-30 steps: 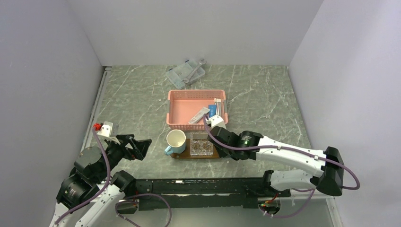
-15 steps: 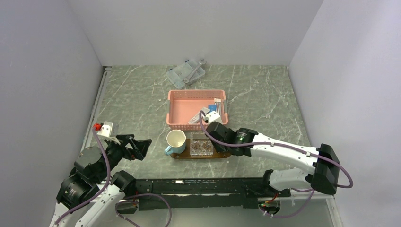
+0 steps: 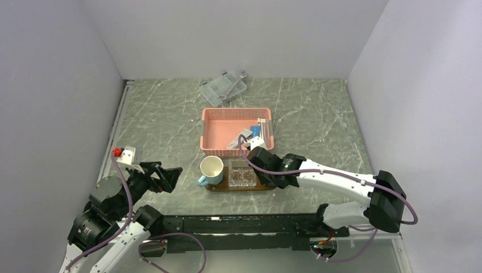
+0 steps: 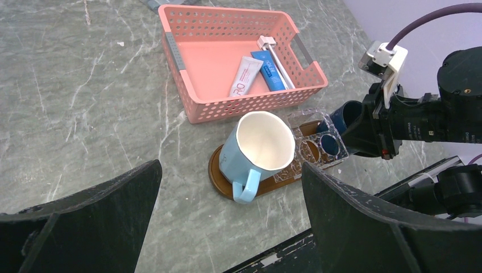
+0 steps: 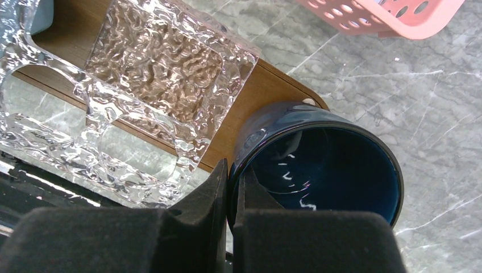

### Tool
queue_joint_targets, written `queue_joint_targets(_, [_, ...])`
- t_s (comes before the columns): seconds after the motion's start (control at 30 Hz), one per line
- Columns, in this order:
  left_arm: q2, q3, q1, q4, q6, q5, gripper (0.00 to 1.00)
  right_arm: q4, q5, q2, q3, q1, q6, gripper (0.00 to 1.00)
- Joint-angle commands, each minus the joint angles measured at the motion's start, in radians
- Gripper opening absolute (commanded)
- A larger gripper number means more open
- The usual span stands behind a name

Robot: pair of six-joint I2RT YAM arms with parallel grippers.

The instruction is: Prepare toiletry sets of a toothbrush and toothpaste on the tray

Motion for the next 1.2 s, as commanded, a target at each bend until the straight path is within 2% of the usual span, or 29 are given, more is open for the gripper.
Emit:
queue_joint_targets(0.0, [0.010,0.005,0.004,0.016,-0.004,-0.006,0.99,0.059,0.007,-0.001,0.008,-0.008,-0.016,0.00])
queue_joint_targets(0.43, [0.013,0.005,0.004,0.019,-0.002,-0.003,0.99,0.030,0.021,0.001,0.042,-0.011,-0.021,0.27])
queue_joint_targets(0.83, [0.018,0.005,0.005,0.019,-0.001,-0.005,0.99,-0.076,0.048,-0.042,0.132,-0.012,-0.030,0.29])
queue_joint_targets(1.17, [0.032,0.004,0.004,0.019,-0.002,-0.015,0.99,-0.198,0.102,-0.035,0.291,-0.018,-0.060,0.31])
